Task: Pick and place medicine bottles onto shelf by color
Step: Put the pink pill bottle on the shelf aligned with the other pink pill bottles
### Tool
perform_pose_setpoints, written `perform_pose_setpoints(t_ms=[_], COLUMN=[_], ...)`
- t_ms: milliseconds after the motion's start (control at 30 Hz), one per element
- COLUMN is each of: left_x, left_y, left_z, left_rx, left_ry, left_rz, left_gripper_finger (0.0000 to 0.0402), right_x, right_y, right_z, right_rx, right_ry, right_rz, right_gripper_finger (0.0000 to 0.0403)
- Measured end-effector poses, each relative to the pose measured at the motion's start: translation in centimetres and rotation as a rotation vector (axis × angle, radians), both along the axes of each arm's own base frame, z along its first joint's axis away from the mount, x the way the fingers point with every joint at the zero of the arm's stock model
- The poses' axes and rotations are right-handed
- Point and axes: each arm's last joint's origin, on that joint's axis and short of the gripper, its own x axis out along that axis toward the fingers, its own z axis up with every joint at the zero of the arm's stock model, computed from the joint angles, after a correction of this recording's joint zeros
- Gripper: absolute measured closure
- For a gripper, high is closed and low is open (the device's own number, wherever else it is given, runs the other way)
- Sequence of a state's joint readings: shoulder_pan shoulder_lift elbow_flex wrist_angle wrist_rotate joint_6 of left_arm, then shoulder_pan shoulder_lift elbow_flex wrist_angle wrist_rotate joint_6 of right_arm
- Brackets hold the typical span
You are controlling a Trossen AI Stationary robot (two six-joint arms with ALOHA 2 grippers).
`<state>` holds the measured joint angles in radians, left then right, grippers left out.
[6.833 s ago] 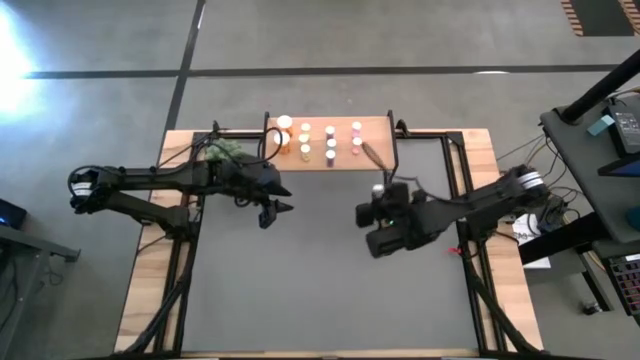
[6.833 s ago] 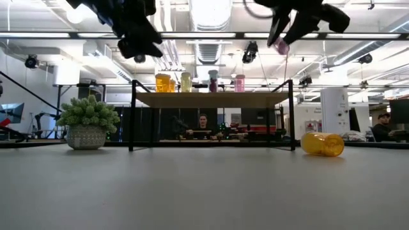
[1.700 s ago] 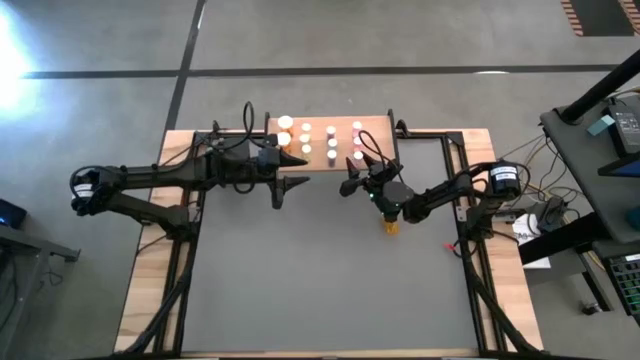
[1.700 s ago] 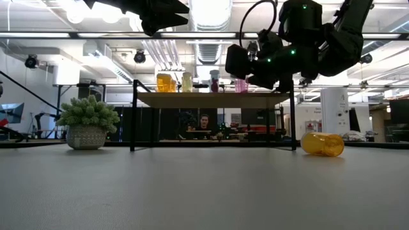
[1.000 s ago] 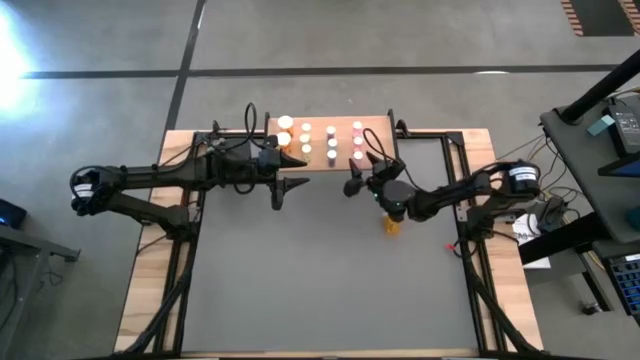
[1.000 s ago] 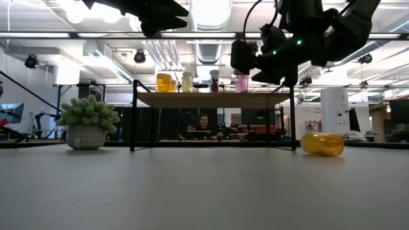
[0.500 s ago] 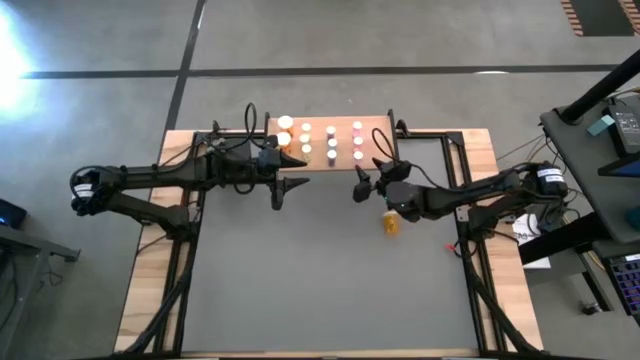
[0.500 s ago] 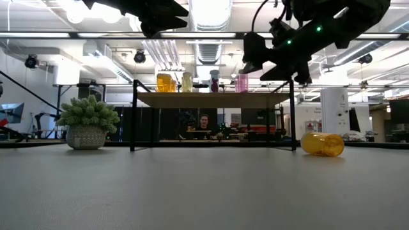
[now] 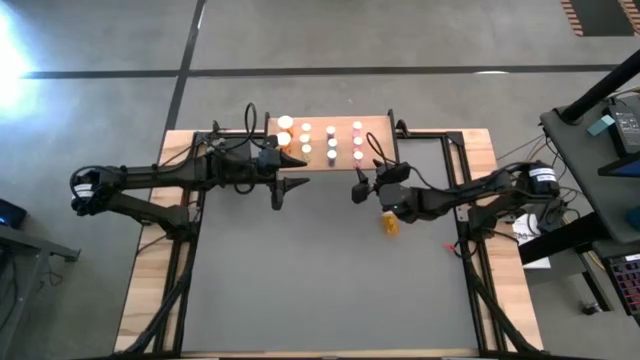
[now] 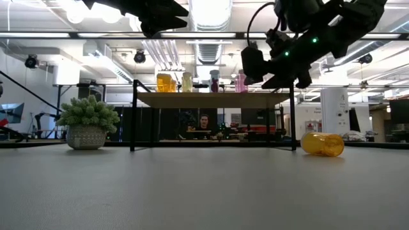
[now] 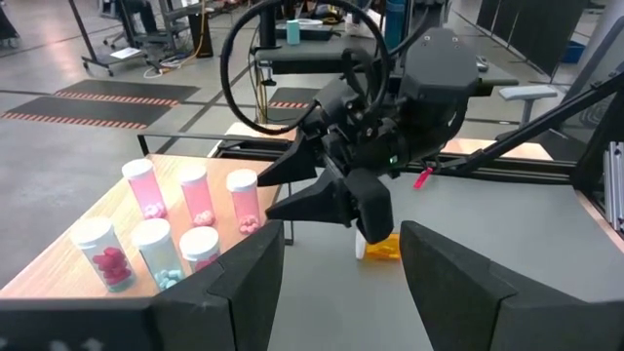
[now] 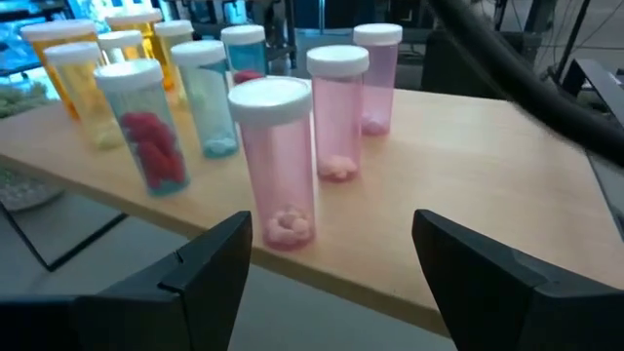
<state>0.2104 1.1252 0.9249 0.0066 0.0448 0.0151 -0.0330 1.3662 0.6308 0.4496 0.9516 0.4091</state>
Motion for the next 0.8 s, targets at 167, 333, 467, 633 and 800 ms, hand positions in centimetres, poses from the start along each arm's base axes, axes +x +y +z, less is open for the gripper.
perform_pose_setpoints(t_ms=[167, 333, 467, 633, 800], left_x=[0.0, 0.0, 0.0, 0.0, -0.1], left_y=[0.0, 0.0, 0.0, 0.0, 0.0], left_z=[0.0, -0.1, -0.1, -0.6, -1.5], left_rx=[0.0, 0.0, 0.0, -0.003, -0.016], left_ry=[0.0, 0.002, 0.002, 0.016, 0.039], left_rz=[0.0, 0.0, 0.0, 0.0, 0.002], left_gripper_finger=[0.0212, 0.0212, 0.0212, 0.0212, 0.0212], right_x=[0.4, 0.8, 0.8, 0.7, 0.8], right_y=[0.0, -0.2, -0.7, -1.0, -1.0], right_z=[0.5, 1.2, 1.3, 1.3, 1.3], right_rx=[-0.013, -0.054, -0.059, -0.055, -0.052], right_ry=[-0.009, 0.025, 0.029, 0.023, 0.018], right_rz=[-0.016, -0.041, -0.054, -0.068, -0.063], right_gripper_finger=[0.0131, 0.0131, 0.0131, 0.0133, 0.0133])
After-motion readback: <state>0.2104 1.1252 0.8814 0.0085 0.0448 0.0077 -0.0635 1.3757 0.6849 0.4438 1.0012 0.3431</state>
